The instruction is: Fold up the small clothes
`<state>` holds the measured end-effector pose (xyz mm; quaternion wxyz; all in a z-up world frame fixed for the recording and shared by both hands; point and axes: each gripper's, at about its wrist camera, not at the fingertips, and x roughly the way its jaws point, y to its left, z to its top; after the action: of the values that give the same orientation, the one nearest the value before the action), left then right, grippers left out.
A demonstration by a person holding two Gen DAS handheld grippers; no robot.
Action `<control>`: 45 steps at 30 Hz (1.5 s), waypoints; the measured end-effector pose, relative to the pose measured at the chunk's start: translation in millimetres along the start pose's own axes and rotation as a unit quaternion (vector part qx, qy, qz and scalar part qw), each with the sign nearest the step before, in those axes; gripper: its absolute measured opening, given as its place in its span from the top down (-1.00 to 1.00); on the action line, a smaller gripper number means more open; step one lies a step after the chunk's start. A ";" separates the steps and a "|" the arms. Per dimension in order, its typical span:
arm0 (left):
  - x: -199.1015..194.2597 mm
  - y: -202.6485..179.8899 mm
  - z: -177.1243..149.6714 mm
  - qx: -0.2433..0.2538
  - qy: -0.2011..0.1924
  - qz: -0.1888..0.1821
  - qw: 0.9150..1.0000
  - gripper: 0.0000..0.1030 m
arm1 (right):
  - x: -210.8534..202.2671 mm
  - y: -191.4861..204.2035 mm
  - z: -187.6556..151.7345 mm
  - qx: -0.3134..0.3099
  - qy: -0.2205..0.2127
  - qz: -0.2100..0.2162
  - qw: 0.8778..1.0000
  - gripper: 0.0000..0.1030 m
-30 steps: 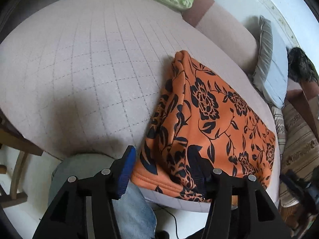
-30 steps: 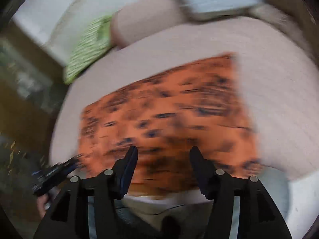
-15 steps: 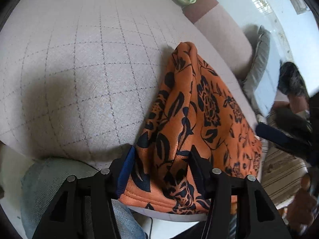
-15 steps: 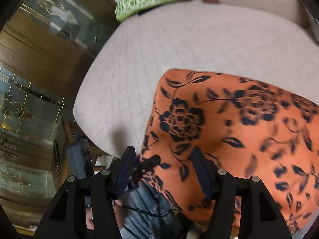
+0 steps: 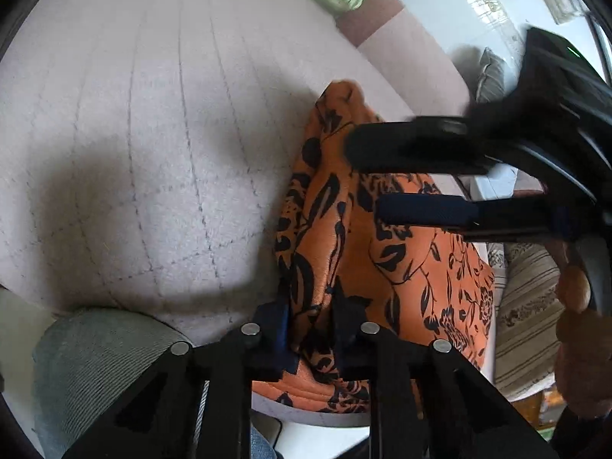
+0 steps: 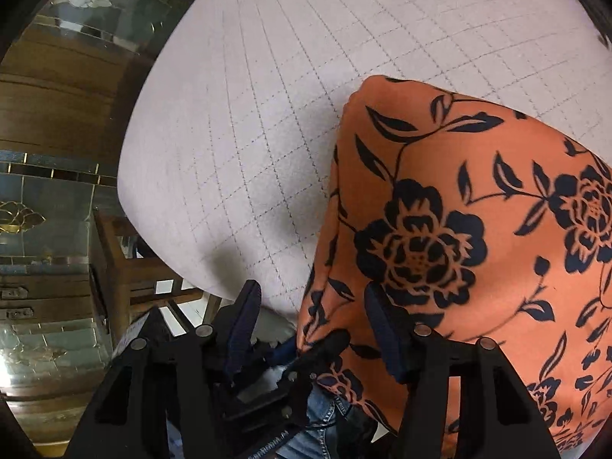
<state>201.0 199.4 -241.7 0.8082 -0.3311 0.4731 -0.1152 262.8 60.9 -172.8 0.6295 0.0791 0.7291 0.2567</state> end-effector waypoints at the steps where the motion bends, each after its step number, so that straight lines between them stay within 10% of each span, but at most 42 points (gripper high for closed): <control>1: -5.0 -4.4 -2.2 0.014 -0.011 0.000 1.000 0.72 | 1.9 2.7 1.7 -0.002 0.004 -0.004 1.000 -0.09; 12: -35.6 -26.7 -26.8 0.109 -0.080 0.026 0.991 0.76 | 32.6 29.5 9.9 -0.072 0.076 -0.132 0.986 0.05; 18: -38.3 -45.8 -28.8 0.127 -0.084 0.039 0.988 0.78 | 29.5 25.8 4.8 -0.094 0.061 -0.170 0.979 0.66; 28: -95.6 -146.6 -50.7 0.237 -0.105 0.033 0.965 0.79 | -104.7 -28.9 -63.2 -0.048 -0.112 0.010 0.992 0.76; 37: -88.5 -282.6 -99.4 0.382 -0.066 -0.012 0.922 0.79 | -217.9 -163.8 -179.3 0.047 -0.280 0.168 0.944 0.78; 45: -28.9 -343.2 -125.3 0.424 0.027 -0.035 0.904 0.79 | -228.0 -284.2 -236.9 0.139 -0.334 0.238 0.901 0.77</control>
<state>124.1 -98.4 -42.5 0.8545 0.0298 0.3894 -0.3426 139.2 -347.4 -89.5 0.7392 0.4178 0.4636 0.2534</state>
